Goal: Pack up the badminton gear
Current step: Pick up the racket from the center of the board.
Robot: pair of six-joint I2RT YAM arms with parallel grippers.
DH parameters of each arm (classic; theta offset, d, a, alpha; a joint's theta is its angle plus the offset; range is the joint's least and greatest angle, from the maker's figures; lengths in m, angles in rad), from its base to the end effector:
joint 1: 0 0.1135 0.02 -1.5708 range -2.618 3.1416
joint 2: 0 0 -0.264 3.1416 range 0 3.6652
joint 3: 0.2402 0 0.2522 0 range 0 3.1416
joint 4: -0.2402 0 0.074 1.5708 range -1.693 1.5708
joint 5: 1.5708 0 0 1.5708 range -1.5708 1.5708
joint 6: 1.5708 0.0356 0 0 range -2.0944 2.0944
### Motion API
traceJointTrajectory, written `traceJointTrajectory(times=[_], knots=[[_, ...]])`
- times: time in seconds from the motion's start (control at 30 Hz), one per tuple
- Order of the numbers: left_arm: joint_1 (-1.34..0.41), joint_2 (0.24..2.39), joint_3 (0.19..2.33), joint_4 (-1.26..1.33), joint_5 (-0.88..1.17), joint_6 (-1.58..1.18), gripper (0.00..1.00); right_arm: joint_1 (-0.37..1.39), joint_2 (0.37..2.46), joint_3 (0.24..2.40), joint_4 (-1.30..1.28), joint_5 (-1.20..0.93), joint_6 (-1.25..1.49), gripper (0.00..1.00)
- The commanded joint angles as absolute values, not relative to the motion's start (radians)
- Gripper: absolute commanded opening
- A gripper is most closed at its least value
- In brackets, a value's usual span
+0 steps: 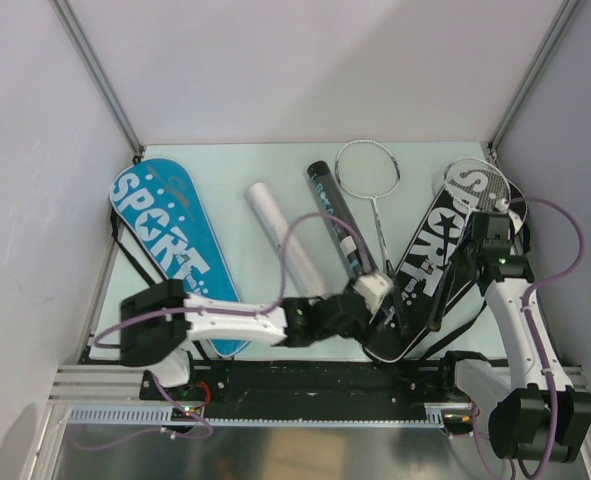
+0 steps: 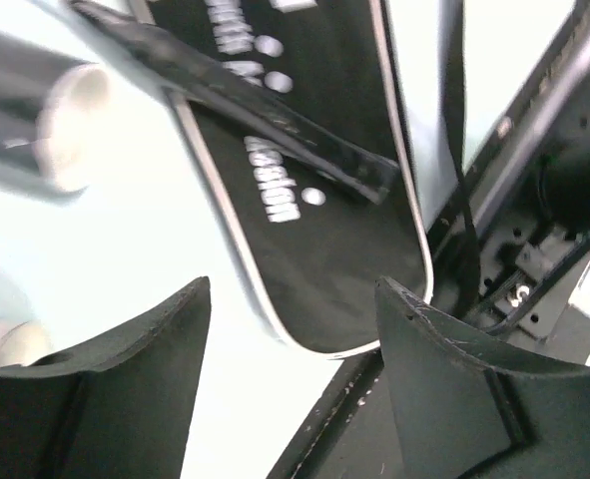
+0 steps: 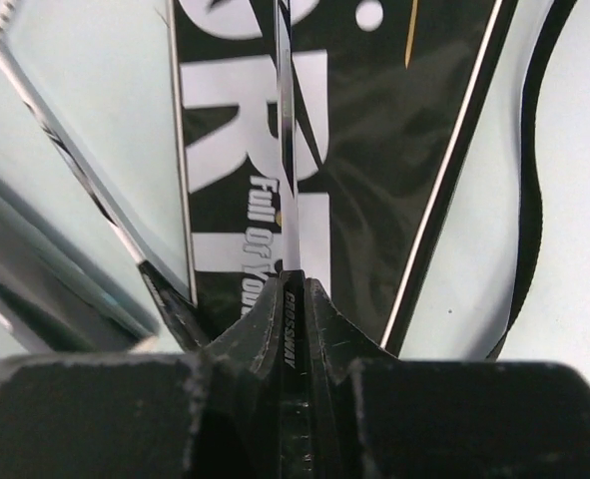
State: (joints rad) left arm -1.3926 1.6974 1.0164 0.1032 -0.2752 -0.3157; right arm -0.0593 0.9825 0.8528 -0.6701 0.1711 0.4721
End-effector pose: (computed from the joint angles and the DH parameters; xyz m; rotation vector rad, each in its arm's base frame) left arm 0.0755 -0.3645 0.2087 0.9876 1.9755 -0.6994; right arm 0.1995 -0.0179 0.2827 0.6973 2.2501 -0.0018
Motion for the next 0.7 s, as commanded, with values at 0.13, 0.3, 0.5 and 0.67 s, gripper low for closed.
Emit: traceJointTrajectory(times=[0.13,0.3,0.5,0.67], knots=[[-1.216,1.439,0.962,0.16,-0.031,-0.696,0.77,-0.022,0.902,0.7,-0.532,0.116,0.505,0.0],[-1.209,1.56,1.079,0.156,0.098,-0.707,0.79,-0.004,0.878,0.646,-0.47,0.087,0.543,0.0],[-1.202,1.676,1.129,0.09,0.025,-0.633,0.79,-0.01,0.914,0.617,-0.455,0.155,0.559,0.07],[-1.197,1.709,1.12,0.04,-0.034,-0.587,0.78,-0.112,1.042,0.623,-0.484,-0.001,0.598,0.41]])
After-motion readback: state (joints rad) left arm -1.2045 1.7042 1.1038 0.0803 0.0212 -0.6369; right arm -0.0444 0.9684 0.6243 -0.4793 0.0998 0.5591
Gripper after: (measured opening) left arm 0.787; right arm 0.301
